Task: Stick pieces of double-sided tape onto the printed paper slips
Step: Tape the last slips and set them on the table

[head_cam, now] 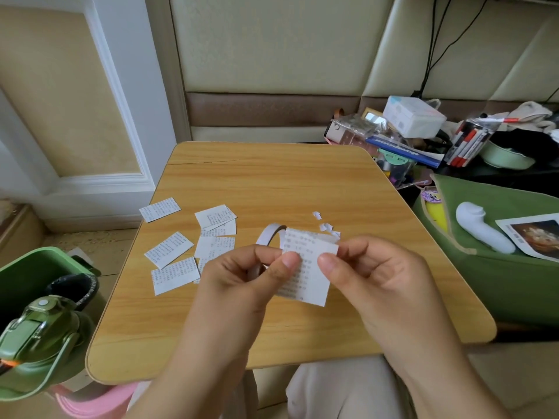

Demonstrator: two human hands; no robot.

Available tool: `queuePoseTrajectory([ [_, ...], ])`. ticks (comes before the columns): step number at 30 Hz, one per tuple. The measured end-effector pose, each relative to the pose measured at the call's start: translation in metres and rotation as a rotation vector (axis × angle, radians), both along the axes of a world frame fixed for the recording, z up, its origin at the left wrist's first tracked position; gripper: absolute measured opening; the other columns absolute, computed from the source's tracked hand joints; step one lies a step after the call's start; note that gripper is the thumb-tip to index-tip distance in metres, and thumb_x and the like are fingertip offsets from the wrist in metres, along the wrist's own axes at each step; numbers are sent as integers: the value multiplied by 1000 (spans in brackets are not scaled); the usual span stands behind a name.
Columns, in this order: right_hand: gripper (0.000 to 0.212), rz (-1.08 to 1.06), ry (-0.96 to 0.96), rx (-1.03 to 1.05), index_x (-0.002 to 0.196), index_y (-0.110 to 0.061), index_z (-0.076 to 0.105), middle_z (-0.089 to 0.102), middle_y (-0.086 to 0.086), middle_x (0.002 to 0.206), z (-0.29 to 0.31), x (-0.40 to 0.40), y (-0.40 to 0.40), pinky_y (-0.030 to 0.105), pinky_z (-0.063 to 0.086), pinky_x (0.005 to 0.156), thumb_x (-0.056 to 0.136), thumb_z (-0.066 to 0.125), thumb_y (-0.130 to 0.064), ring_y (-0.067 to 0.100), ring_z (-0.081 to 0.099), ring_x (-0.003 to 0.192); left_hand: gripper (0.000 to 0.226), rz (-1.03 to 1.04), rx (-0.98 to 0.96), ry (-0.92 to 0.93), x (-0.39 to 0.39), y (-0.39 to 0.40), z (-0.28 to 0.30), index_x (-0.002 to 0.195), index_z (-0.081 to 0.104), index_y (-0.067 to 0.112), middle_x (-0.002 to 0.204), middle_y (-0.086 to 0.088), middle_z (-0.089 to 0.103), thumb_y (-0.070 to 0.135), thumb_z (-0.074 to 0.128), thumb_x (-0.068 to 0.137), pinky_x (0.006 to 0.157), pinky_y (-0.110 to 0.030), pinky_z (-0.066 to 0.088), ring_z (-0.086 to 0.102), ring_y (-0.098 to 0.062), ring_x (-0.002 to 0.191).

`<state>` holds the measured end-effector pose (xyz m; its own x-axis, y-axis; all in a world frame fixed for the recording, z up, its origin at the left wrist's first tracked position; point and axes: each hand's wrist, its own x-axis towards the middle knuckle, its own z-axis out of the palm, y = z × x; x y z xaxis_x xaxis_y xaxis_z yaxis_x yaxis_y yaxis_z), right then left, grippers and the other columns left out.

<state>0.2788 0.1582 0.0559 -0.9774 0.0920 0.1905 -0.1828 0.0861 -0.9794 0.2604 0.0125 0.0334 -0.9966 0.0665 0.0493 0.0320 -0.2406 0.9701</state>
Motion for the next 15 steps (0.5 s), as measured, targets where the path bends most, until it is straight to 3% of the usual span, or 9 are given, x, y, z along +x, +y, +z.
queuePoseTrajectory([
  [3, 16, -100, -14, -91, 71, -21, 70, 69, 7, 68, -10, 5, -7, 18, 47, 58, 66, 77, -34, 12, 60, 61, 20, 37, 73, -19, 7, 6, -2, 64, 72, 17, 73, -16, 48, 35, 79, 60, 71, -37, 31, 40, -23, 70],
  [5, 21, -143, -13, -132, 69, -22, 69, 68, 9, 66, -13, 7, -11, 18, 47, 57, 63, 75, -42, 12, 58, 61, 24, 69, 93, -23, 11, 8, -3, 63, 71, 17, 68, -19, 38, 39, 79, 57, 70, -37, 29, 33, -30, 69],
  [7, 17, -168, -9, -169, 67, -22, 70, 69, 7, 65, -12, 8, -13, 19, 48, 58, 64, 77, -37, 11, 59, 61, 27, 97, 110, -21, 14, 10, -4, 62, 70, 17, 66, -25, 32, 42, 78, 55, 70, -37, 27, 29, -33, 70],
  [10, 16, -192, -6, -164, 62, -23, 69, 67, 1, 59, -7, 10, -15, 14, 45, 54, 68, 83, -29, 5, 57, 55, 27, 111, 125, -11, 15, 11, -5, 62, 70, 17, 69, -14, 38, 41, 77, 54, 66, -35, 26, 31, -25, 71],
  [12, 10, -195, 0, -162, 61, -23, 69, 65, -2, 55, -4, 10, -15, 11, 42, 52, 63, 76, -30, 1, 54, 51, 27, 113, 111, -3, 16, 11, -6, 62, 71, 17, 69, -12, 39, 41, 77, 54, 65, -34, 26, 31, -25, 71],
  [15, 10, -206, 13, -138, 63, -22, 69, 64, -3, 53, -2, 11, -16, 10, 41, 50, 59, 70, -31, 0, 53, 48, 24, 118, 104, 16, 17, 11, -6, 62, 71, 18, 57, -7, 42, 39, 77, 53, 60, -22, 36, 37, -20, 65],
])
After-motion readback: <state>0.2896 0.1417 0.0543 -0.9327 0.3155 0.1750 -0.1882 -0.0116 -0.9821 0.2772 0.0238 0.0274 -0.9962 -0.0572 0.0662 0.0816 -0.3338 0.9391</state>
